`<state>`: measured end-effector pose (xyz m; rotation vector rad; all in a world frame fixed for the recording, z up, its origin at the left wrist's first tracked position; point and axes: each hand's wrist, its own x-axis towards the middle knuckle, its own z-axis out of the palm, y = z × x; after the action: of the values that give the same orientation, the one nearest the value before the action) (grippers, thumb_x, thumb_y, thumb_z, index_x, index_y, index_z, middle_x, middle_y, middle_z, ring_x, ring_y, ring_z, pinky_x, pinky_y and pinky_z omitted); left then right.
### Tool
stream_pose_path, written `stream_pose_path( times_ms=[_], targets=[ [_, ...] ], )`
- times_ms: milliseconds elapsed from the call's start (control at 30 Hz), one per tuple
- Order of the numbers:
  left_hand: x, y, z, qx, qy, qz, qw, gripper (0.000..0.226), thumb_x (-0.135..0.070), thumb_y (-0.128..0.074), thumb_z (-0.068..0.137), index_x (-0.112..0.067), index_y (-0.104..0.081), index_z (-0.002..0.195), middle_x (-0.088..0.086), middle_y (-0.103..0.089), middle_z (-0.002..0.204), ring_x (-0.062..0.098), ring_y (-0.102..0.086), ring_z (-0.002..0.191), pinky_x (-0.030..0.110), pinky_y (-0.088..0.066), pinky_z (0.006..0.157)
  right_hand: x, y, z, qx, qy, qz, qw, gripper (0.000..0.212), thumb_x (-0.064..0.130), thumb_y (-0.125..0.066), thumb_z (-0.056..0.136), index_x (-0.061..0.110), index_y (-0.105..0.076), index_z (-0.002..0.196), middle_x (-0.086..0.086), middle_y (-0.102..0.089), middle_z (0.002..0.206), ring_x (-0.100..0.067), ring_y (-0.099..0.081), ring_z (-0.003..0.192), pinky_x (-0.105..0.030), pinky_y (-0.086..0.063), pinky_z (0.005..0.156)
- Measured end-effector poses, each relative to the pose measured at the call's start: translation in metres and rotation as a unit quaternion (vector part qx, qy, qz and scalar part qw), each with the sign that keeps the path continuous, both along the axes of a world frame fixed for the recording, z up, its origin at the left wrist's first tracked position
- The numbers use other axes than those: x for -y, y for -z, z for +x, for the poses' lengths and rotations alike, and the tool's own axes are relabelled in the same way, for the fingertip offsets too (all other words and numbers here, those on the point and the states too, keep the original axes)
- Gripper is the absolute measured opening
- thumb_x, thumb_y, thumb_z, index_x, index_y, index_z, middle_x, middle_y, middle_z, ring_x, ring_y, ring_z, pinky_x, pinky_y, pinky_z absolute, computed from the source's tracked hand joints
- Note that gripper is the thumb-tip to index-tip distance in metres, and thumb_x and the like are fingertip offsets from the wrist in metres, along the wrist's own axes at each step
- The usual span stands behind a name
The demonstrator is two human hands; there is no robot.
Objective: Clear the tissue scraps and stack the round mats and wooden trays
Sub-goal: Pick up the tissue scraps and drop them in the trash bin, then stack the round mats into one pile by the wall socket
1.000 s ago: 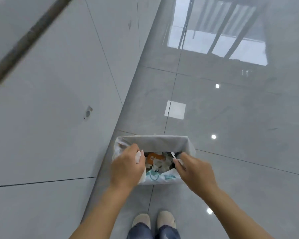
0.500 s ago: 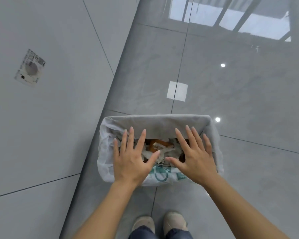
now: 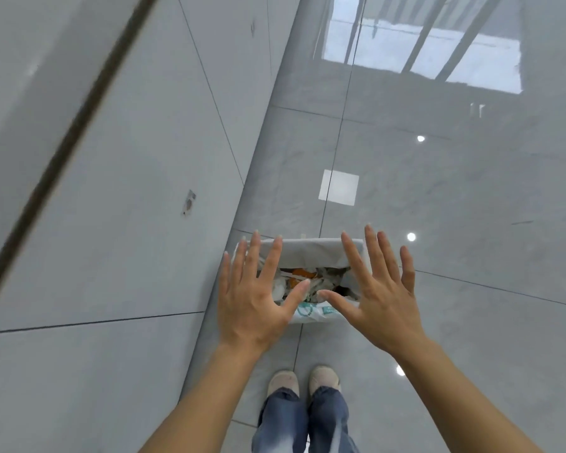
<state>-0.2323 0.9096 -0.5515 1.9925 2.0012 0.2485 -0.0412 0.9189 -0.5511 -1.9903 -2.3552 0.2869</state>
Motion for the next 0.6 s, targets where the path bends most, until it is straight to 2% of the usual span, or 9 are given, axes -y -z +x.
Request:
stream_pose_path(
  times_ms=[333,467,600],
  targets=[
    [0.022,-0.12,0.003,-0.013,0.021,0.059,0.998,0.076,-0.072,-0.02,0.083,-0.029,-0.022,0.145,0.008,-0.026,0.153,0.024,-0.019,0.142,0.039,-0.009,0.114,0.023,-0.119,0.0,-0.013,0.002,0.04,0.999,0.079,0.075,-0.012,0.082,0.032,0.0,0.147,-0.012,-0.014,0.155,-0.025,-0.006,0.143,-0.045,0.003,0.114],
    [0.035,-0.143,0.001,-0.038,0.019,0.078,0.996,0.075,-0.072,-0.019,0.084,-0.028,-0.021,0.145,0.009,-0.026,0.153,0.024,-0.019,0.141,0.039,-0.011,0.113,0.029,-0.147,-0.001,-0.019,-0.02,0.059,0.998,0.079,0.075,-0.014,0.082,0.032,-0.002,0.147,-0.011,-0.013,0.155,-0.024,-0.006,0.143,-0.045,0.003,0.113],
    [0.053,-0.167,-0.004,-0.056,-0.029,0.098,0.993,0.076,-0.072,-0.018,0.084,-0.027,-0.026,0.144,0.01,-0.029,0.151,0.026,-0.024,0.14,0.042,-0.016,0.116,0.034,-0.168,-0.007,-0.028,-0.067,0.073,0.995,0.081,0.074,-0.023,0.08,0.034,0.001,0.147,-0.01,-0.012,0.155,-0.025,-0.005,0.143,-0.045,0.005,0.113]
  ],
)
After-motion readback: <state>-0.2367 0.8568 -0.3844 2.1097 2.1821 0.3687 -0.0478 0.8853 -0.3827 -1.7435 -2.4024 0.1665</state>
